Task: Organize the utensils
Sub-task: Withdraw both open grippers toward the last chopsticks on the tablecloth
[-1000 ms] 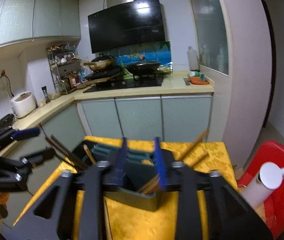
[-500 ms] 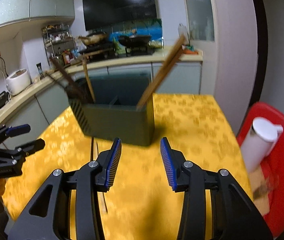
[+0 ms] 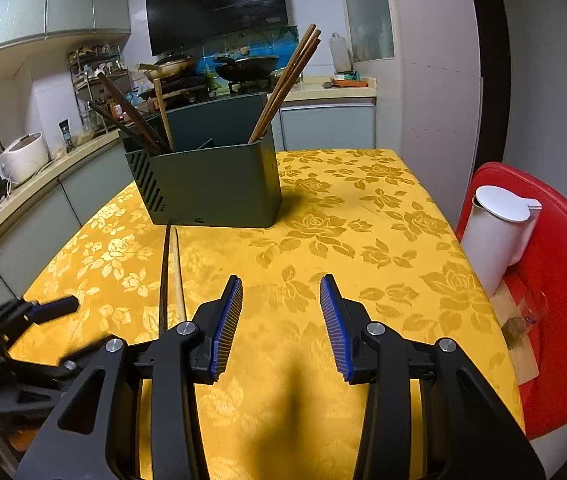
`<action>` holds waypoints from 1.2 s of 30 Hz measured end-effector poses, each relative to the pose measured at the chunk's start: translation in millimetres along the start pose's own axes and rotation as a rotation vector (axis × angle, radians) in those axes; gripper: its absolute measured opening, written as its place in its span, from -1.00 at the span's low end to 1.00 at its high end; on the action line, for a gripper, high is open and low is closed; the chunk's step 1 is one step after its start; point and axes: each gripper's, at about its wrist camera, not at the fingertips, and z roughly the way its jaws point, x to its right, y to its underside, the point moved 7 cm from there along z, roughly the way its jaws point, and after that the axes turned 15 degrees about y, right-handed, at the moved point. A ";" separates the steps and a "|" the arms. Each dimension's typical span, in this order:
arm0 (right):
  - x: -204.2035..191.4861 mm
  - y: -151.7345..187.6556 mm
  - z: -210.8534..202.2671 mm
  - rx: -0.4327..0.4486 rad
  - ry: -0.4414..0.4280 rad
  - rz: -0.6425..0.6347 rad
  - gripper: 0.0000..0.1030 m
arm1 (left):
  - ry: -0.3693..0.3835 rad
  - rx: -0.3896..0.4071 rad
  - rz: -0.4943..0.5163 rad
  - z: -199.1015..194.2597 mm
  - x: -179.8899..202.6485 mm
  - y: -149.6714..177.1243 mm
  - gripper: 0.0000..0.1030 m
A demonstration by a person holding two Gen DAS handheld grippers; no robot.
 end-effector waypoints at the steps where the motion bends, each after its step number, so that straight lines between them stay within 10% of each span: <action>1: 0.3 0.7 -1.5 0.002 -0.002 0.005 -0.23 | -0.002 -0.003 -0.003 2.4 1.9 2.5 0.52; 16: -0.9 9.3 -3.9 -0.002 -0.012 0.004 -0.23 | -0.019 -0.104 -0.076 39.7 8.5 14.4 0.52; 36: -83.3 45.0 26.8 -0.161 -0.113 -0.237 -0.23 | -0.147 -0.023 -0.173 -29.7 -69.9 57.6 0.30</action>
